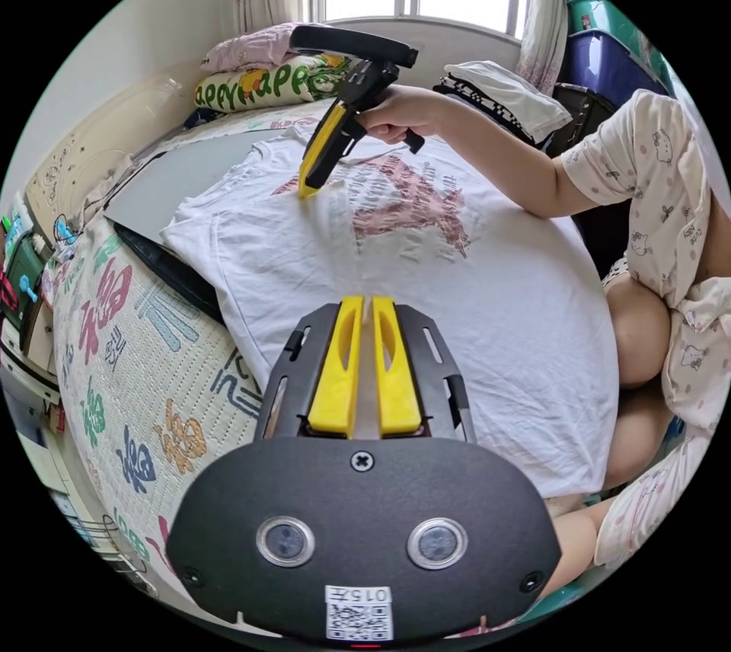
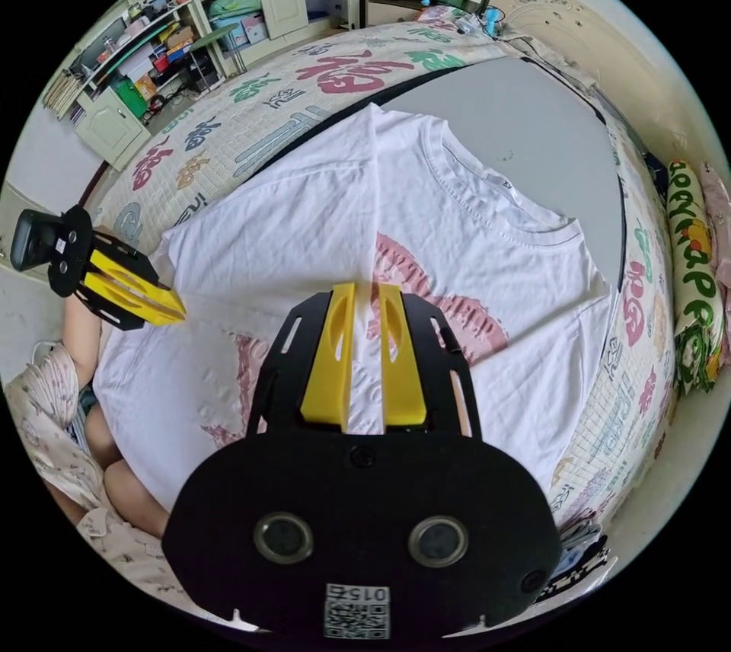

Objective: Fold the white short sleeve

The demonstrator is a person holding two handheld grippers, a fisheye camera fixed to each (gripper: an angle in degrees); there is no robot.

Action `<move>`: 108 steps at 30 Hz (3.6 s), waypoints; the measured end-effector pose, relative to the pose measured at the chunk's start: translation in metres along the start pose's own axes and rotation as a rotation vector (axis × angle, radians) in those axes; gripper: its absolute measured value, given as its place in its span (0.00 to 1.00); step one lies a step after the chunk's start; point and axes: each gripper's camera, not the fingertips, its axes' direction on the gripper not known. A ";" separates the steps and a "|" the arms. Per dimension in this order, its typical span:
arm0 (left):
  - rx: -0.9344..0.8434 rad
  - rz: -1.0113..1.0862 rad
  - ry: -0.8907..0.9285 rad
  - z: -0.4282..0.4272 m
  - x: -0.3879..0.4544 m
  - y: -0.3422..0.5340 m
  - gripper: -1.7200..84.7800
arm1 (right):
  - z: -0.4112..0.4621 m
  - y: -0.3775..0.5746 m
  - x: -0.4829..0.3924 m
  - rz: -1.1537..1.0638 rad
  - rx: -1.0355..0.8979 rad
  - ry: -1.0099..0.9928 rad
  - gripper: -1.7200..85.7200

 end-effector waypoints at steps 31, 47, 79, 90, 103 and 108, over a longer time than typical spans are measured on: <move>1.044 -1.137 0.177 0.103 -0.019 0.365 0.01 | 0.411 -0.160 -0.103 -0.302 0.038 1.384 0.01; 1.017 -1.093 0.160 0.161 0.051 0.338 0.01 | 0.455 -0.238 -0.027 -0.393 -0.185 1.521 0.01; 0.959 -1.057 0.187 0.228 0.120 0.241 0.01 | 0.410 -0.338 0.081 -0.507 -0.309 1.586 0.01; 0.955 -1.053 0.187 0.233 0.121 0.228 0.01 | 0.394 -0.348 0.091 -0.507 -0.310 1.587 0.01; 0.957 -1.054 0.191 0.229 0.109 0.234 0.01 | 0.382 -0.346 0.082 -0.507 -0.310 1.587 0.01; 0.954 -1.057 0.195 0.226 0.099 0.241 0.01 | 0.379 -0.341 0.074 -0.507 -0.310 1.587 0.01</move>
